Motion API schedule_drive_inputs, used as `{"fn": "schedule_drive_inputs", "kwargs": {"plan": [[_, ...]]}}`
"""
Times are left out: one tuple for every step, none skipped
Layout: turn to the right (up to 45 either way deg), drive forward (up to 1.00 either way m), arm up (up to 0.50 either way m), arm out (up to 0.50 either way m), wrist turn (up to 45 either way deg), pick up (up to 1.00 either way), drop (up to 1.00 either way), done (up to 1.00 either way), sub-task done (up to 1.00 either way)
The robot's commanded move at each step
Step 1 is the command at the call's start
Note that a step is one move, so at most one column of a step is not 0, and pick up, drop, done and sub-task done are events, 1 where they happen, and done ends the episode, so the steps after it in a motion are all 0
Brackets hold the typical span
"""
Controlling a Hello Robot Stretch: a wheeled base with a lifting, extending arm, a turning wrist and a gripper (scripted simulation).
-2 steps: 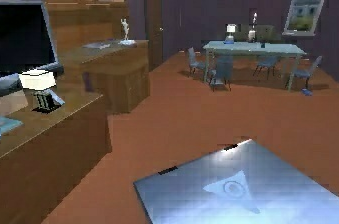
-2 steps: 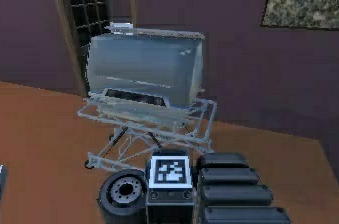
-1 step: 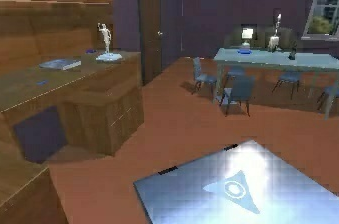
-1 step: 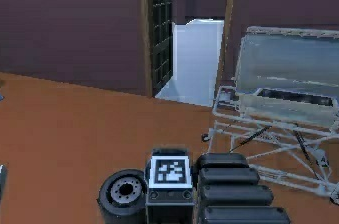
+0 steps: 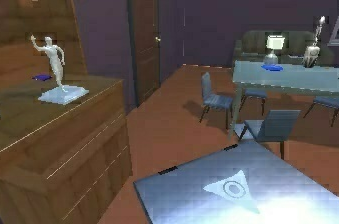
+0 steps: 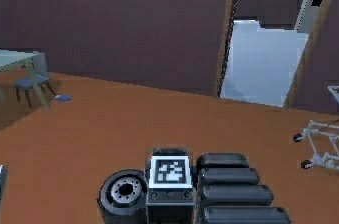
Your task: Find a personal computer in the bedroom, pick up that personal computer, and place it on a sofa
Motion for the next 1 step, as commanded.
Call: {"fn": "schedule_drive_inputs", "kwargs": {"plan": [[0.0,1.00,0.00,0.00,0.0,0.00,0.00,0.00,0.00]]}}
